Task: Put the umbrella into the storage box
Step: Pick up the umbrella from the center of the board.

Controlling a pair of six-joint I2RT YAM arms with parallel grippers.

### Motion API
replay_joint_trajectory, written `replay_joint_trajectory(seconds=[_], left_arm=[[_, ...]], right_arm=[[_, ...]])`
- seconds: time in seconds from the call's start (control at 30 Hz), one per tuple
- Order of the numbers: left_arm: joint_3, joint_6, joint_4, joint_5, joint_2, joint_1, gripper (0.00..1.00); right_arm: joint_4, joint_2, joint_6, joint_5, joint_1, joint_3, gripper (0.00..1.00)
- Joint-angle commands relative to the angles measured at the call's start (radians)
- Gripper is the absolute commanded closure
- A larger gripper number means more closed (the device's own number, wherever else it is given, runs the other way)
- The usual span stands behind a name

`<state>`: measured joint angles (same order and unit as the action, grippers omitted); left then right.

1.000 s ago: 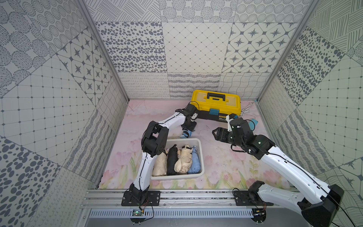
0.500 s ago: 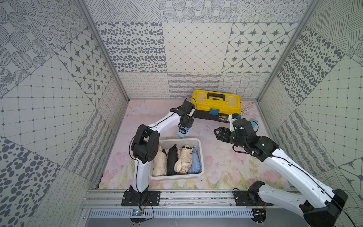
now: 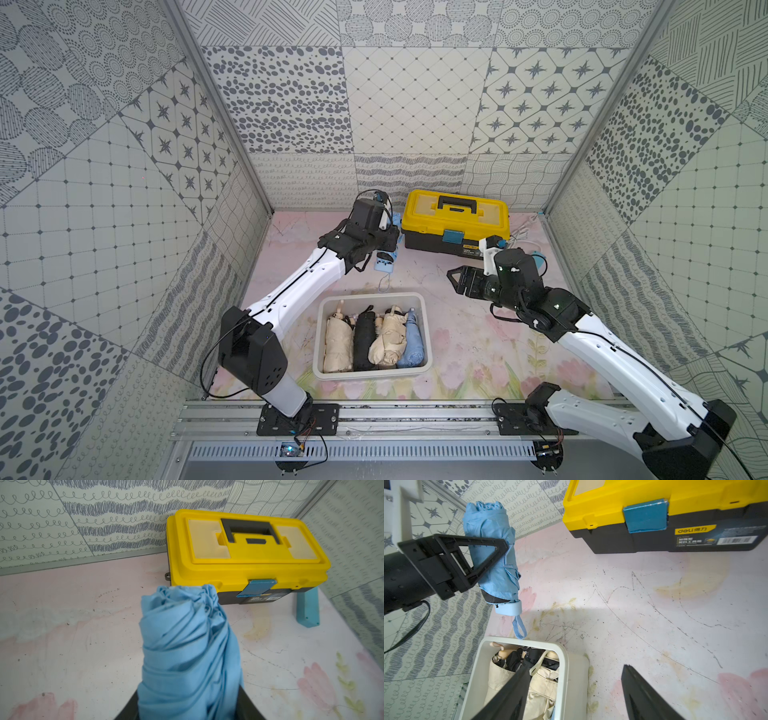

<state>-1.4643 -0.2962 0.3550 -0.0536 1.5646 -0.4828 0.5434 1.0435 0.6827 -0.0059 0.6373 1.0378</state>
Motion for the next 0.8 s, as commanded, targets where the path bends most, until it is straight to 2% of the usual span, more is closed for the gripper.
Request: replay_joint_trajectory(seconds=[0.0, 0.23, 0.3, 0.4, 0.57, 0.77], left_arm=[[0.119, -0.398, -0.314, 0.197, -0.120, 0.016, 0.66], [0.309, -0.718, -0.534, 0.316, -0.224, 0.023, 0.67], [0.353, -0.776, -0.603, 0.351, -0.235, 0.022, 0.67], [0.391, -0.804, -0.645, 0.385, -0.248, 0.019, 0.67], [0.417, -0.813, -0.652, 0.425, -0.270, 0.018, 0.66], [0.452, -0.823, -0.625, 0.421, -0.301, 0.012, 0.67]], right_arm=[[-0.158, 0.017, 0.034, -0.104, 0.000, 0.018, 0.24], [-0.356, 0.086, 0.078, -0.333, 0.022, 0.004, 0.21], [-0.405, 0.117, 0.095, -0.388, 0.033, 0.000, 0.20], [-0.454, 0.166, 0.107, -0.433, 0.051, 0.009, 0.18], [-0.442, 0.247, 0.114, -0.433, 0.066, 0.046, 0.18], [-0.486, 0.325, 0.130, -0.492, 0.085, 0.080, 0.20]])
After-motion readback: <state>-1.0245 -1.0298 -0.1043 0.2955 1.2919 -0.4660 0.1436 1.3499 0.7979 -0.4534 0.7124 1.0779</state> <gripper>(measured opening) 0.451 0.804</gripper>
